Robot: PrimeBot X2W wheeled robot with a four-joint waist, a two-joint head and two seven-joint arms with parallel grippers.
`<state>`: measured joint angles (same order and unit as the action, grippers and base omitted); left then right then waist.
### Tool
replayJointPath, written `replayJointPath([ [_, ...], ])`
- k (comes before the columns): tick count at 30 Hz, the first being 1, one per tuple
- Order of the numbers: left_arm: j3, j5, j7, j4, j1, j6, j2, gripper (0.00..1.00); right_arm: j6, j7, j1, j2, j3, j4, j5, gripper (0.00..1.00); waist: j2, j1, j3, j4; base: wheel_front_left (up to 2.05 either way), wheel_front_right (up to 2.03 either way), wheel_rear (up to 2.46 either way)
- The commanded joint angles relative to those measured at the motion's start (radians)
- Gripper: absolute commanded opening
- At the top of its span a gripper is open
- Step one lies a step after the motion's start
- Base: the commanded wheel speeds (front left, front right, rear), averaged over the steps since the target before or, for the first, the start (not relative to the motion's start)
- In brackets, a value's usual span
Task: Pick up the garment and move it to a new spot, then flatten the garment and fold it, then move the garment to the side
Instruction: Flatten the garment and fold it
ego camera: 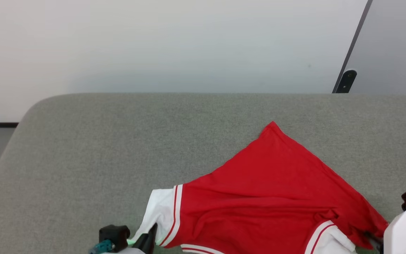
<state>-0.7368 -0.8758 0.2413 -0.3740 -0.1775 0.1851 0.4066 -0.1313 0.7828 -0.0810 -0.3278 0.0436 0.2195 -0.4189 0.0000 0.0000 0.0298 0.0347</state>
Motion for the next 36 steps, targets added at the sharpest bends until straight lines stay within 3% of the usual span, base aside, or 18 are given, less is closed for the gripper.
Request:
replayJointPath([
  [1, 0.004, -0.003, 0.006, -0.002, 0.01, 0.005, -0.002, 0.0, 0.001, -0.01, 0.02, -0.002, -0.003, -0.022, 0.0, 1.0, 0.0, 0.0, 0.006, -0.003, 0.0, 0.0, 0.0],
  [8, 0.013, 0.003, 0.012, -0.007, -0.01, -0.005, -0.011, 0.0, 0.001, -0.167, 0.047, -0.038, -0.041, -0.263, 0.011, 1.0, 0.0, 0.0, -0.006, 0.011, 0.0, 0.0, 0.0],
  [14, 0.006, 0.024, 0.014, -0.011, -0.054, -0.015, -0.026, 0.0, 0.001, -0.339, -0.099, -0.098, -0.163, -0.261, 0.039, 1.0, 0.0, 0.0, -0.044, 0.043, 0.0, 0.0, 0.0],
  [17, -0.005, 0.039, 0.013, -0.009, -0.091, -0.025, -0.04, 0.0, 0.001, -0.405, -0.213, -0.11, -0.201, -0.172, 0.036, 1.0, 0.0, 0.0, -0.082, 0.076, 0.0, 0.0, 0.0],
  [21, -0.021, 0.059, 0.014, -0.017, -0.138, -0.04, -0.065, 0.0, 0.001, -0.396, -0.381, -0.125, -0.267, -0.004, 0.007, 1.0, 0.0, 0.0, -0.134, 0.121, 0.0, 0.0, 0.0],
  [31, -0.029, 0.103, 0.021, -0.058, -0.253, -0.083, -0.13, 0.0, 0.001, -0.138, -0.77, -0.122, -0.471, 0.37, -0.101, 1.0, 0.0, 0.0, -0.272, 0.205, 0.0, 0.0, 0.0],
  [36, -0.022, 0.126, 0.023, -0.083, -0.302, -0.106, -0.164, 0.0, 0.001, -0.073, -0.901, -0.105, -0.519, 0.517, -0.094, 1.0, 0.0, 0.0, -0.34, 0.237, 0.0, 0.0, 0.0],
])
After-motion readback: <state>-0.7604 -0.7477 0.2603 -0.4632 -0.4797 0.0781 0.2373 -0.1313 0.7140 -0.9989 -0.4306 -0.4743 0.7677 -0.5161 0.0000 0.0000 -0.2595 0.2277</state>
